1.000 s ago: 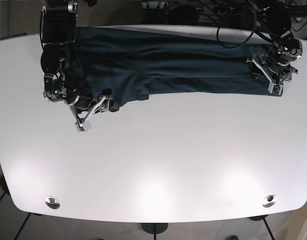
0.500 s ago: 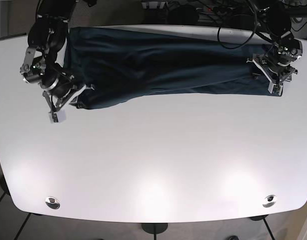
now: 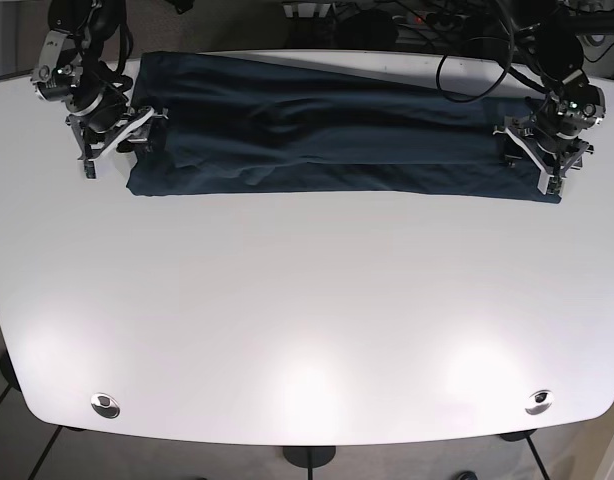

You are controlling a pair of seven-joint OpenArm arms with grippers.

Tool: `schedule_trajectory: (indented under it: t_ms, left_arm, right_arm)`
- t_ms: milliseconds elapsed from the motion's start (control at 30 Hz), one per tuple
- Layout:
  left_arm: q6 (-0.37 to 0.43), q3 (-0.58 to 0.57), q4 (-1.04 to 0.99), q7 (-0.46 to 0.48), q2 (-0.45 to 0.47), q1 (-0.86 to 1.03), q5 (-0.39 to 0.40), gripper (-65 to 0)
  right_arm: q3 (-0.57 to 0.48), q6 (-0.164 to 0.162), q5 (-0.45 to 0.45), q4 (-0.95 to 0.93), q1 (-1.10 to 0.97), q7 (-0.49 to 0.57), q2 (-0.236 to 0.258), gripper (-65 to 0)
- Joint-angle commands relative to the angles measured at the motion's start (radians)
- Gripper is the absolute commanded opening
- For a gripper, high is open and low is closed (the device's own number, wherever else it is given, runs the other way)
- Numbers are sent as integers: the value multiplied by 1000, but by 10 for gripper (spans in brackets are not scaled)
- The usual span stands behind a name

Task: Fold the T-shirt properly
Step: 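Tuck the folded strip's ends inward with both grippers, then grasp the strip's end with the left gripper and fold it toward the right gripper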

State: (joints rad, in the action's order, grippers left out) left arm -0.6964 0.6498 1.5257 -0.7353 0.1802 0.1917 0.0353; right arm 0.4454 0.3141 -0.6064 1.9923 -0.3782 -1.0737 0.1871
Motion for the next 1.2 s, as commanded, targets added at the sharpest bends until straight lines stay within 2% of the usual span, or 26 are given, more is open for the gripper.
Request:
schedule_trajectory:
  t_ms: [33, 100, 167, 233, 300, 367, 500, 567, 733, 867, 967, 1067, 1133, 1200]
  left_arm:
    - [-2, -5, -11, -65, 0, 10, -58, -243]
    - [-2, -3, -12, -65, 0, 10, -58, -243]
    - [-2, -3, -11, -65, 0, 10, -58, -243]
    - [-2, -3, -11, -65, 0, 10, -58, -243]
    - [-2, -3, -11, -65, 0, 12, -58, -243]
    - [-2, 0, -17, -65, 0, 12, -58, -243]
    - [-2, 61, -24, -65, -3, -1, -56, -243]
    - [-2, 69, -100, -65, -1, -61, -59, -243]
    - [-2, 66, -290, -63, 46, -203, -54, -243]
    - [-2, 71, -233, -73, 43, -234, -42, -236]
    - [-2, 75, -110, -128, 51, -226, 136, -199]
    - [-2, 183, -66, -237, 81, -212, 291, -168]
    - [-2, 250, -80, -272, 107, -206, 354, -165]
    - [-2, 253, -144, -277, 132, -202, 394, -167]
  right_arm:
    - [2, 7, -77, 23, 9, 20, -18, -262]
    - [-10, 7, -152, 17, 26, 20, -18, -282]
    - [-70, 7, -169, -3, 35, 20, -18, -315]
    - [-113, 1, -166, -37, 43, 22, -18, -393]
    - [-148, 1, -129, -95, 46, 22, -18, -488]
    - [-178, 6, -51, -152, 51, 26, -18, -539]
    - [-225, 7, 95, -285, 109, 91, -19, -541]
    - [-241, 7, 127, -370, 181, 119, -13, -541]
    - [-245, 7, 142, -540, 330, 165, 36, -541]
    - [-245, 7, 141, -509, 344, 165, 47, -541]
    - [-245, 7, 141, -463, 339, 165, 41, -541]
    - [-245, 7, 139, -462, 338, 163, 39, -544]
    - [-245, 7, 139, -462, 336, 163, 38, -545]
    - [-245, 7, 139, -462, 336, 163, 38, -547]
